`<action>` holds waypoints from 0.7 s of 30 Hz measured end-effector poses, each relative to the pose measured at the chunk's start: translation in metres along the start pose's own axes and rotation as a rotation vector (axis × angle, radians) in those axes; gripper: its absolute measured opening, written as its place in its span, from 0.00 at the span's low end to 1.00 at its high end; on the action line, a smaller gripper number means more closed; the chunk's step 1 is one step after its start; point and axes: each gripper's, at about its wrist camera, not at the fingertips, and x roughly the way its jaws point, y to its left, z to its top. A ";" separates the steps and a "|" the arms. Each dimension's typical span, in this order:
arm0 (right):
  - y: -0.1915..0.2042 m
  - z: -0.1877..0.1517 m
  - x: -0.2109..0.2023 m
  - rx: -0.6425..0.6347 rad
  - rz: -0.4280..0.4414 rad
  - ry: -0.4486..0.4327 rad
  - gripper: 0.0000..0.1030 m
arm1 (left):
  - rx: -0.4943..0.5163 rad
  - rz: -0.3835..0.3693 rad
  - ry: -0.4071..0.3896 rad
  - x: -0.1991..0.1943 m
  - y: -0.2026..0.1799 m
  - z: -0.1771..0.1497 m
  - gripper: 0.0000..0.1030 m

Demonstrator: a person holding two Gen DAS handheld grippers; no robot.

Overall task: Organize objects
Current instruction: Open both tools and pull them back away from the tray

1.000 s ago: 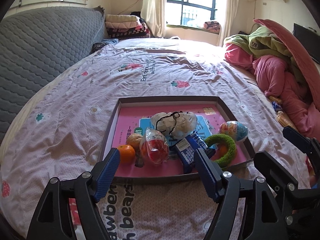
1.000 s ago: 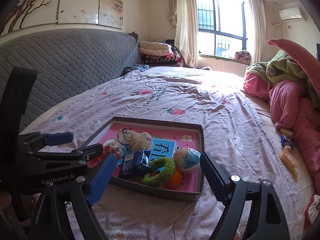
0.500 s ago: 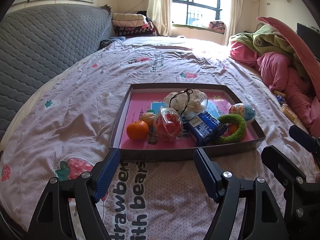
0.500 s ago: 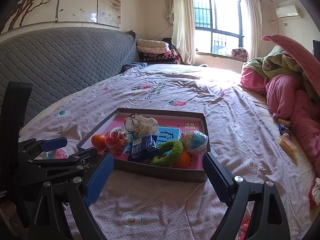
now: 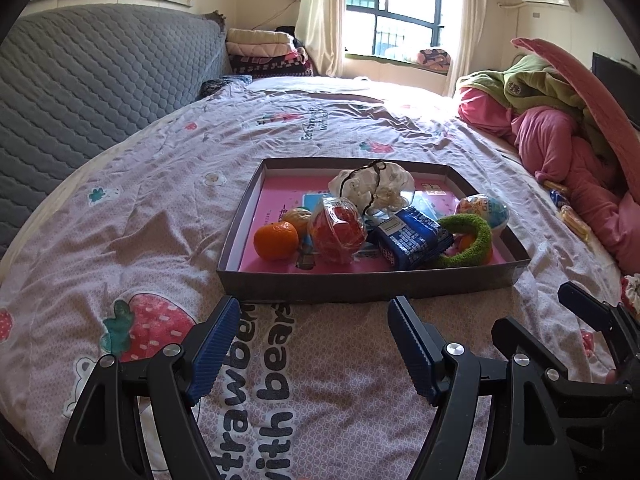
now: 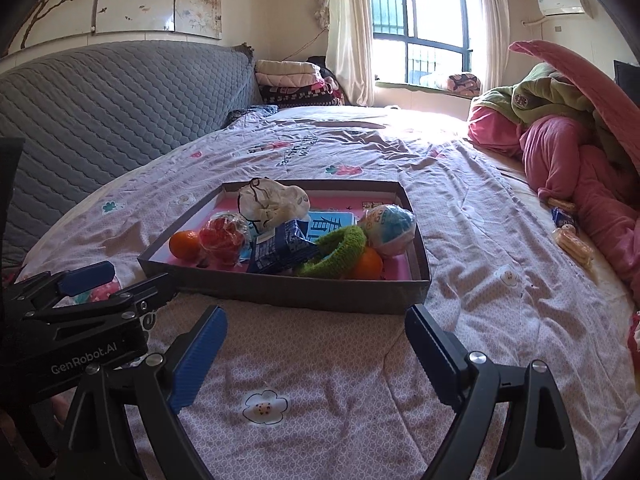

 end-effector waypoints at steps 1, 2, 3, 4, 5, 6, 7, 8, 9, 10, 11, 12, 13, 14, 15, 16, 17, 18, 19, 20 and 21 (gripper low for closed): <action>0.000 -0.002 0.001 -0.002 -0.004 0.005 0.88 | 0.001 0.003 -0.002 0.000 0.000 -0.001 0.75; 0.000 -0.003 0.002 -0.001 -0.008 0.009 0.88 | 0.002 0.005 -0.003 0.001 0.001 -0.002 0.75; 0.000 -0.005 0.004 0.001 -0.008 0.013 0.88 | 0.005 0.008 -0.001 0.002 0.001 -0.002 0.75; 0.001 -0.007 0.004 -0.001 -0.010 0.015 0.88 | 0.007 0.010 0.000 0.003 0.002 -0.003 0.75; 0.002 -0.008 0.005 -0.006 -0.014 0.013 0.88 | 0.008 0.008 0.000 0.004 0.003 -0.004 0.75; 0.003 -0.008 0.006 -0.013 -0.016 0.015 0.88 | 0.007 0.009 0.004 0.005 0.003 -0.005 0.75; 0.003 -0.009 0.007 -0.019 -0.019 0.019 0.88 | 0.006 0.009 0.005 0.006 0.004 -0.007 0.75; 0.003 -0.010 0.007 -0.020 -0.022 0.019 0.88 | 0.005 0.007 0.009 0.006 0.004 -0.008 0.75; 0.004 -0.010 0.008 -0.019 -0.021 0.021 0.88 | 0.006 0.004 0.010 0.007 0.004 -0.009 0.75; 0.004 -0.011 0.008 -0.017 -0.020 0.024 0.88 | 0.008 0.005 0.009 0.008 0.004 -0.010 0.75; 0.004 -0.012 0.009 -0.017 -0.018 0.026 0.88 | 0.014 0.010 0.010 0.009 0.004 -0.011 0.75; 0.005 -0.013 0.011 -0.021 -0.018 0.031 0.88 | 0.017 0.015 0.012 0.010 0.004 -0.012 0.75; 0.006 -0.014 0.012 -0.025 -0.021 0.035 0.88 | 0.019 0.017 0.014 0.011 0.003 -0.014 0.75; 0.006 -0.015 0.013 -0.026 -0.025 0.036 0.88 | 0.021 0.018 0.015 0.012 0.003 -0.015 0.75; 0.006 -0.016 0.014 -0.025 -0.023 0.039 0.88 | 0.022 0.017 0.016 0.013 0.003 -0.015 0.75; 0.006 -0.016 0.014 -0.021 -0.022 0.043 0.88 | 0.022 0.014 0.020 0.013 0.003 -0.017 0.75; 0.005 -0.017 0.015 -0.015 -0.021 0.046 0.88 | 0.019 0.011 0.023 0.014 0.004 -0.018 0.75; 0.004 -0.017 0.016 -0.007 -0.020 0.050 0.88 | 0.017 0.009 0.023 0.014 0.004 -0.019 0.75; 0.003 -0.018 0.017 0.002 -0.021 0.049 0.88 | 0.019 0.010 0.023 0.015 0.004 -0.020 0.75; 0.002 -0.019 0.018 0.008 -0.023 0.049 0.88 | 0.019 0.011 0.025 0.015 0.004 -0.020 0.75; 0.001 -0.019 0.019 0.012 -0.027 0.053 0.88 | 0.018 0.009 0.026 0.016 0.004 -0.021 0.75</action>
